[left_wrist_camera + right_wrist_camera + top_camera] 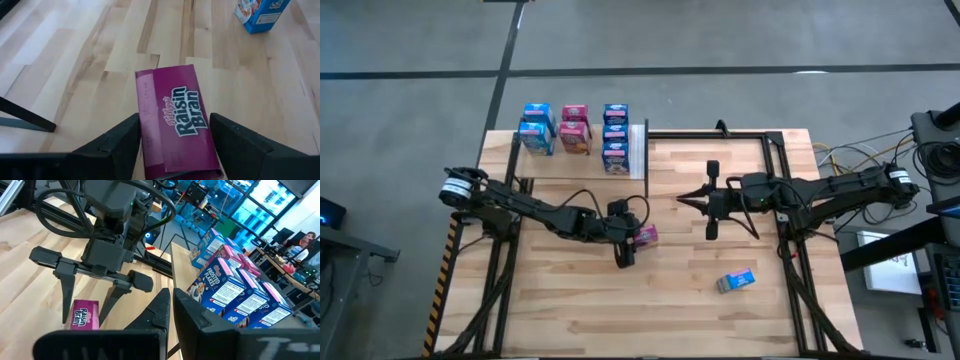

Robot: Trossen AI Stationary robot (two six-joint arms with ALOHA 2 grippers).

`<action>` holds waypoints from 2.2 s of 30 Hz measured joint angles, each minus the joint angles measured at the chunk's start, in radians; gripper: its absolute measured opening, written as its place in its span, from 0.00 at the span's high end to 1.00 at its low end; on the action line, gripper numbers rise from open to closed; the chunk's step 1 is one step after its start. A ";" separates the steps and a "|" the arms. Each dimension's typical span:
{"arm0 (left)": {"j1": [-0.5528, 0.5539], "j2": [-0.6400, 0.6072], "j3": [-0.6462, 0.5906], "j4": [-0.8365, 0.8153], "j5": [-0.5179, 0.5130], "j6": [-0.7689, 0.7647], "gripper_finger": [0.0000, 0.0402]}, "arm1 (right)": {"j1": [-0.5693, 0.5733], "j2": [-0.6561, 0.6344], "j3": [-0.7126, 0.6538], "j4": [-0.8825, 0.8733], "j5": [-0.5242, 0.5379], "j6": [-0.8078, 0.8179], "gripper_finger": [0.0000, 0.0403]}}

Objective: Stack cereal on shelf
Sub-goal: Put the pink cereal box on the shelf

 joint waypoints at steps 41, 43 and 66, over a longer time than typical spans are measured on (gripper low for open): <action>0.044 -0.732 0.000 -0.750 -0.076 0.443 0.67 | 0.000 0.001 0.000 0.000 0.005 0.000 0.97; 0.047 -0.757 0.000 -0.754 -0.123 0.479 0.67 | 0.000 0.001 0.000 0.000 0.007 0.000 0.97; 0.460 -0.778 0.127 -0.874 0.119 0.732 0.68 | 0.000 0.001 0.000 0.001 0.007 0.011 0.97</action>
